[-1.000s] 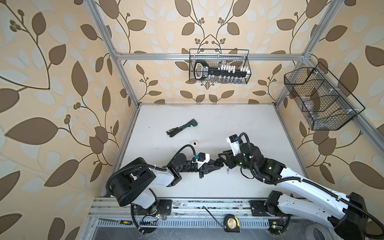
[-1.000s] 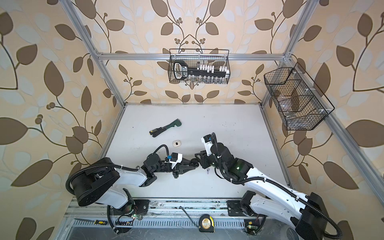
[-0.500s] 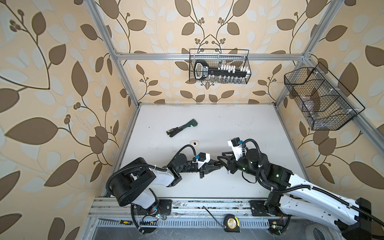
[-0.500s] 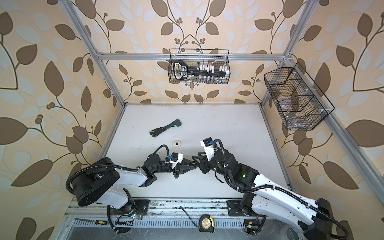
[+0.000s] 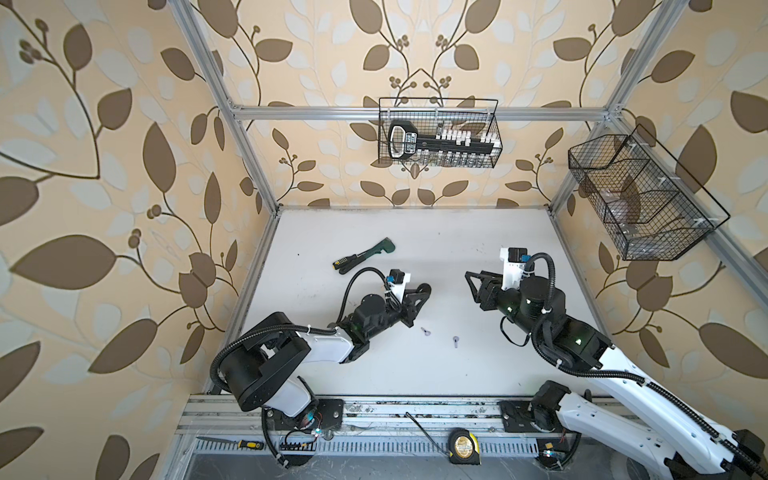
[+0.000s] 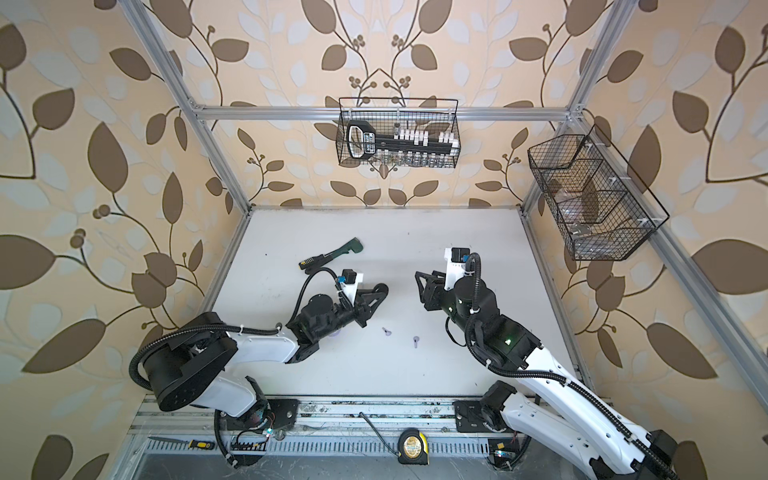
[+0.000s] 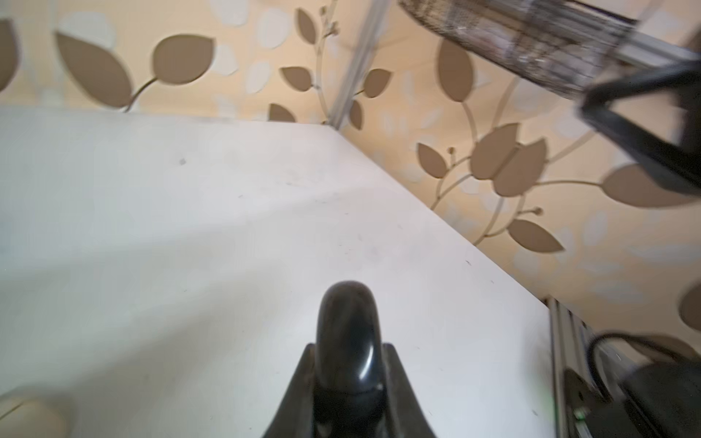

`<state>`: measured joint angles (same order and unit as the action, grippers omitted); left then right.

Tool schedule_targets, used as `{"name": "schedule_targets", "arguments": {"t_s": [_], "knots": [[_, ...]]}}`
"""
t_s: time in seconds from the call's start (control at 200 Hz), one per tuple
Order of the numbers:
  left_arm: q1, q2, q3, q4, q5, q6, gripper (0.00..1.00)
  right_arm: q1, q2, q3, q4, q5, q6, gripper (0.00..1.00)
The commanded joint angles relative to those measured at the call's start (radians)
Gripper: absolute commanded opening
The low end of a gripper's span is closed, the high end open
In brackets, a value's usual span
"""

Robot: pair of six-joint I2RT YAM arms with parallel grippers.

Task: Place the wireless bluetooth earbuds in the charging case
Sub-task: 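Lower the black case with the left gripper while the right gripper hovers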

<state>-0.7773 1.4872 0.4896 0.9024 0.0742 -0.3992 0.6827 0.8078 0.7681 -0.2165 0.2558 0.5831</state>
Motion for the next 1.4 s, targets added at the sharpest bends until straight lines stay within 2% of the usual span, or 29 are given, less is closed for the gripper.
{"name": "schedule_targets", "arguments": {"t_s": [0.0,0.08,0.175,0.37,0.485,0.63,0.875,1.015,1.175,1.24,1.295,1.395], "knots": [[0.013,-0.041,0.163,-0.436,-0.182,-0.196,0.00,-0.012,0.052,-0.046,0.068,0.066,0.025,0.50],[0.018,0.008,0.279,-0.608,-0.092,-0.195,0.00,-0.017,0.098,-0.059,0.065,0.092,0.004,0.47],[0.018,0.073,0.318,-0.600,0.031,-0.189,0.00,-0.022,0.135,-0.079,0.057,0.127,0.006,0.47],[0.033,0.195,0.405,-0.672,0.114,-0.209,0.00,-0.029,0.165,-0.079,0.056,0.099,0.010,0.47],[0.049,0.255,0.458,-0.743,0.112,-0.197,0.00,-0.028,0.147,-0.079,0.045,0.097,0.008,0.48],[0.088,0.348,0.496,-0.731,0.233,-0.237,0.00,-0.028,0.111,-0.085,0.042,0.095,0.009,0.49],[0.090,0.400,0.548,-0.806,0.224,-0.222,0.00,-0.028,0.085,-0.097,0.045,0.090,0.006,0.51],[0.089,0.434,0.575,-0.836,0.237,-0.222,0.09,-0.029,0.069,-0.088,0.021,0.115,-0.001,0.51],[0.090,0.422,0.568,-0.852,0.200,-0.217,0.28,-0.028,0.019,-0.107,0.056,0.082,-0.021,0.56],[0.090,0.396,0.557,-0.866,0.159,-0.208,0.44,-0.029,-0.005,-0.123,0.077,0.070,-0.033,0.61],[0.090,0.377,0.549,-0.877,0.133,-0.197,0.49,-0.029,-0.023,-0.134,0.093,0.062,-0.041,0.68],[0.090,0.353,0.542,-0.883,0.107,-0.178,0.58,-0.029,-0.038,-0.147,0.115,0.044,-0.043,0.72]]}}
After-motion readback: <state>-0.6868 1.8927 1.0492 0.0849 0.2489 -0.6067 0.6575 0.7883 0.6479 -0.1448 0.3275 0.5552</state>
